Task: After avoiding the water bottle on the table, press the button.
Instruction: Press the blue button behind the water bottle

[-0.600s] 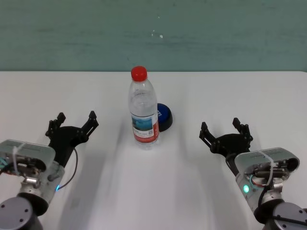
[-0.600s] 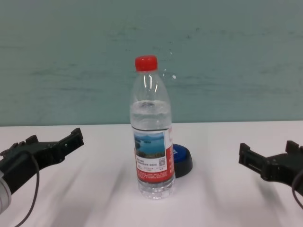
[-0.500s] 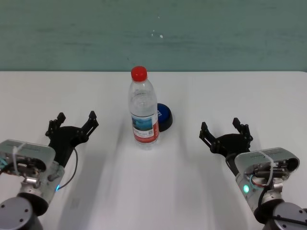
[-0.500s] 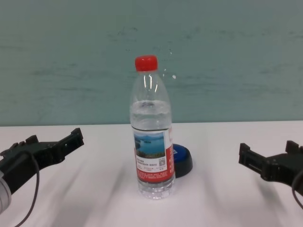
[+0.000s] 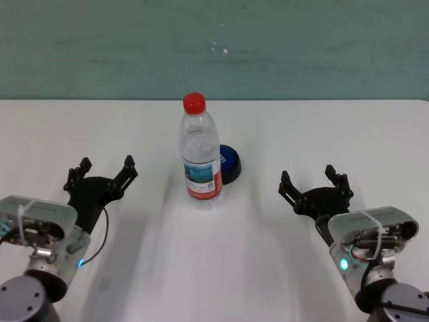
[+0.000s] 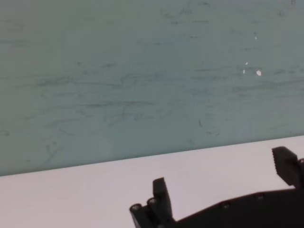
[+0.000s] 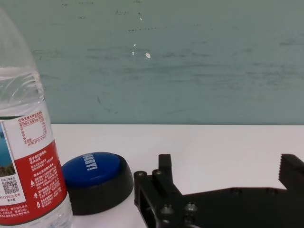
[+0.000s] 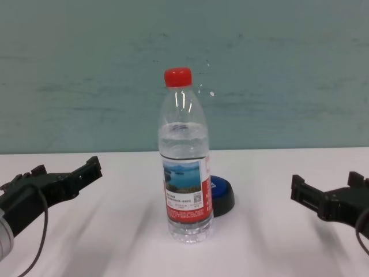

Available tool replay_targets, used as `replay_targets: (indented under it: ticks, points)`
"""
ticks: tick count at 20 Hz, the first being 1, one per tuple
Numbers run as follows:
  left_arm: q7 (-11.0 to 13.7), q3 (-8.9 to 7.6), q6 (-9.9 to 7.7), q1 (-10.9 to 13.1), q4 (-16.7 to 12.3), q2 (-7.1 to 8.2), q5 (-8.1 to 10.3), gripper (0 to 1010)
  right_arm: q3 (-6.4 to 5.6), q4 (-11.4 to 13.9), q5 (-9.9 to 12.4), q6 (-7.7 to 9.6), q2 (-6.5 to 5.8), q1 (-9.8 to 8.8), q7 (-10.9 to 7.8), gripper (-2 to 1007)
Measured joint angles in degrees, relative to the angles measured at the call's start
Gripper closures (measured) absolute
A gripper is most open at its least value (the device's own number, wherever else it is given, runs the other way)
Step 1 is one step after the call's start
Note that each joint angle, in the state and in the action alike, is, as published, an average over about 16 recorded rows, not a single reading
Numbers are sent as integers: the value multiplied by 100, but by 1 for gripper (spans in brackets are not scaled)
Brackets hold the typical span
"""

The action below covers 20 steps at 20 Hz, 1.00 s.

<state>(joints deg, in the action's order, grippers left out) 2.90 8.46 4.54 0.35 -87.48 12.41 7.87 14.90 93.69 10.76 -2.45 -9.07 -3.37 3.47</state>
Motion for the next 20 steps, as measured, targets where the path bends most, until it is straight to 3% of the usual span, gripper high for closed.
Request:
replay_targets:
  ticks: [20]
  points:
    - [0,0,0,0,0,0,0,0,0,0,0,0,0,0,0,1]
